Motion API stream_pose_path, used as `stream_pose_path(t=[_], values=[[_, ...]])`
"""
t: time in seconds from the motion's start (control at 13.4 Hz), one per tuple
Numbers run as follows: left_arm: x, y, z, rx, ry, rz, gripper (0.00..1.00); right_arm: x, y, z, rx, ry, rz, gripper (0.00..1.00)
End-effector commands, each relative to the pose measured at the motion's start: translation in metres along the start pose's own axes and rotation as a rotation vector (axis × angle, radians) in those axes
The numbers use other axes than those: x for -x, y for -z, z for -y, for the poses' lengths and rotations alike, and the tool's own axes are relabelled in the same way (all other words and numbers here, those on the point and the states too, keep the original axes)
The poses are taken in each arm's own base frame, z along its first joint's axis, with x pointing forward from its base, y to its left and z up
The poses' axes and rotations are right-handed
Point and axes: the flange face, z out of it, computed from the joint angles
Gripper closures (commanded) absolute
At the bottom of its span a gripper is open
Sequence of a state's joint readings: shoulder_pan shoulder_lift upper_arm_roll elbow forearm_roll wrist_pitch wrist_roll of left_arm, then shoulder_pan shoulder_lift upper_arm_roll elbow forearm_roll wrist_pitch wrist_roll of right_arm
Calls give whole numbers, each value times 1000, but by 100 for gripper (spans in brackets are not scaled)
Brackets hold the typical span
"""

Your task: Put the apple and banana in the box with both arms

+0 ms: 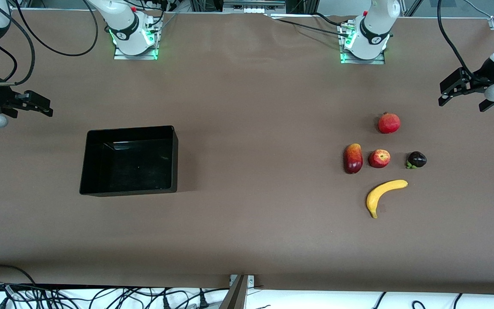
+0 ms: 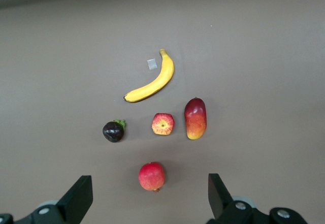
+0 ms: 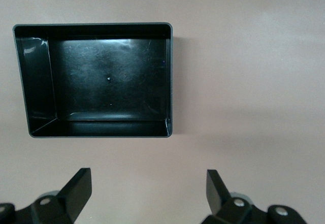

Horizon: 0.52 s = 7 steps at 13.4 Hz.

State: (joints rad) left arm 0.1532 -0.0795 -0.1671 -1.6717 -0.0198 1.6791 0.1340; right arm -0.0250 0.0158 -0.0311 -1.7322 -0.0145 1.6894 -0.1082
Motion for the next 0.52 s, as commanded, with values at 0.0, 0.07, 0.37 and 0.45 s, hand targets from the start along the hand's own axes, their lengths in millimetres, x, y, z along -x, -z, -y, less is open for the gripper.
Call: stream_pose_path(t=[0.0,0.07,0.37,0.45], values=[[-4,8,2,10,5,-2,0,-1,2,-1,7,-14,0,0],[-4,8,2,10,5,-2,0,0,2,0,9,-14,2,0],[-4,8,3,10,7,-2,0,-2,1,1,7,-10,6,0],[-4,8,3,10,7,-2,0,-5,-7,0,5,5,23,0]])
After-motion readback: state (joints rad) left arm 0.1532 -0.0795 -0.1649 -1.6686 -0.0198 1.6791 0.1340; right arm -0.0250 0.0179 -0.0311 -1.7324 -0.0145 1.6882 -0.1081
